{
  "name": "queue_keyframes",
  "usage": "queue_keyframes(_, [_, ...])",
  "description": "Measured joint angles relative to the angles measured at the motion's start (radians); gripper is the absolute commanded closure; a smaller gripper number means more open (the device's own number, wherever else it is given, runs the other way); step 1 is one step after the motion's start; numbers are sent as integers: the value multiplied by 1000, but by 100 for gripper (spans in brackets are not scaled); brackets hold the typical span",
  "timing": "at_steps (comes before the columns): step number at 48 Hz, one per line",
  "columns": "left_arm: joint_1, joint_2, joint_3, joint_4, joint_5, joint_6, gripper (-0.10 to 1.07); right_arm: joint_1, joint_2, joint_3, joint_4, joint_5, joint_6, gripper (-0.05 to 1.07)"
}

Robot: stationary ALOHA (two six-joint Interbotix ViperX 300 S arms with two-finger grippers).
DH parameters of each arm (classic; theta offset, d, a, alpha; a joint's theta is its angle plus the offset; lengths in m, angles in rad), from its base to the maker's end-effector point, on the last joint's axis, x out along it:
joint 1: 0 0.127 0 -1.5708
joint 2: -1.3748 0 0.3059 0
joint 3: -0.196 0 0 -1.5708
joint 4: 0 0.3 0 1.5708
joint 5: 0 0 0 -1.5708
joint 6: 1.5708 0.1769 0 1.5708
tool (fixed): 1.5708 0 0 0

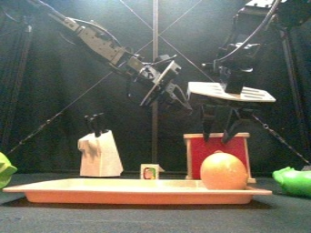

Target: Grab egg

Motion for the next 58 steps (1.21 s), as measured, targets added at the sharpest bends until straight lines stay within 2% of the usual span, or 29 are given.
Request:
queue_keyframes(16, [-21,-67,86,12,-9,0,68,-17,-51,-9,-2,34,-181,23])
queue_keyframes(28, [-60,-143,179,12,-3,0,68,-60,-129,-9,-63,48,-305,23])
queue_keyframes(42, [-106,-198,275,8,3,-3,66,-92,-204,54,-143,48,-298,23])
queue_keyframes(48, [-121,-209,290,3,8,-3,64,-95,-219,69,-155,48,-298,23])
queue_keyframes(58, [-156,-244,310,2,12,-2,51,-94,-219,77,-153,46,-313,23])
